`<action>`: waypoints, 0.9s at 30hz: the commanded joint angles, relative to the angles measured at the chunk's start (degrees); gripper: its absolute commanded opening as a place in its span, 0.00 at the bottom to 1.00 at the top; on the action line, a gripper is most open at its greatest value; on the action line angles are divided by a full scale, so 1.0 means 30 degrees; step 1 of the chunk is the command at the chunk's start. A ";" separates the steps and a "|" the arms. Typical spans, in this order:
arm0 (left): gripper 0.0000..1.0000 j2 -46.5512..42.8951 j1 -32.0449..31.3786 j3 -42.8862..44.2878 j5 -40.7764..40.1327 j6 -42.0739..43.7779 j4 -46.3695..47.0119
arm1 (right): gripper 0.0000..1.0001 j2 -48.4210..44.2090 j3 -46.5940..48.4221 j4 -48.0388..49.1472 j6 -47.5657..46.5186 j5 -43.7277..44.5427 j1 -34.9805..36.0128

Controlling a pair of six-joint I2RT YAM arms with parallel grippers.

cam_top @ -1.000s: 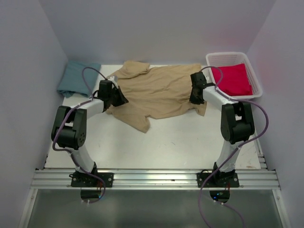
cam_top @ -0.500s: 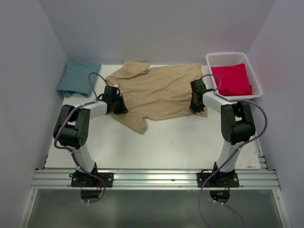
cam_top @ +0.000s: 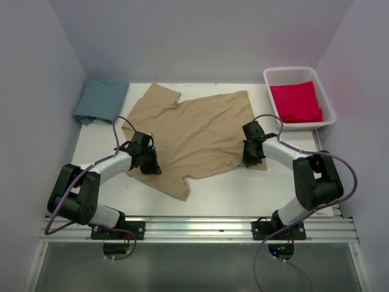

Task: Fold and stack the t-shirts
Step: Flatten out the tshirt

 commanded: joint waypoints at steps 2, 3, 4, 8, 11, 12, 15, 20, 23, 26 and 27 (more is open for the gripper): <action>0.00 -0.1655 -0.0657 -0.1198 0.1053 -0.0746 -0.2605 | 0.00 -0.2296 -0.2017 -0.1611 0.0855 -0.0333 0.1903; 0.00 -0.1976 -0.0658 -0.1346 0.1141 -0.0804 -0.2840 | 0.00 -0.3228 -0.2310 -0.1759 0.1060 -0.0275 0.2140; 0.00 -0.2618 -0.0774 -0.1580 0.1287 -0.0863 -0.3190 | 0.00 -0.3673 -0.2806 -0.1963 0.1323 -0.0275 0.2578; 0.00 -0.4144 -0.0834 -0.2662 0.1316 -0.0834 -0.4363 | 0.00 -0.5928 -0.3631 -0.3720 0.1968 -0.0157 0.3197; 0.00 -0.5404 -0.0892 -0.3221 0.2283 -0.1273 -0.5154 | 0.00 -0.7862 -0.3603 -0.5418 0.2438 -0.0218 0.3578; 0.00 -0.6219 -0.0922 -0.3281 0.2342 -0.1419 -0.5737 | 0.00 -0.8795 -0.3486 -0.5945 0.2729 0.0045 0.3665; 0.00 -0.7685 -0.0951 -0.2786 0.1526 -0.1276 -0.7433 | 0.00 -0.9973 -0.2699 -0.7324 0.3170 0.0280 0.3988; 0.02 -0.8748 -0.0951 -0.0150 -0.0201 -0.1040 -0.7328 | 0.00 -0.9659 -0.1584 -0.6334 0.2471 0.1716 0.3988; 0.01 -0.7346 -0.0951 0.1257 -0.1815 -0.0601 -0.6127 | 0.00 -0.6652 -0.0383 -0.4256 0.1620 0.3002 0.3930; 0.00 -0.5119 -0.0951 0.1991 -0.2168 0.0014 -0.4779 | 0.00 -0.3108 0.1023 -0.2702 0.1238 0.3445 0.3784; 0.00 -0.4273 -0.0951 0.2021 -0.2546 0.0131 -0.4051 | 0.00 -0.2454 0.1403 -0.1944 0.1122 0.3562 0.3667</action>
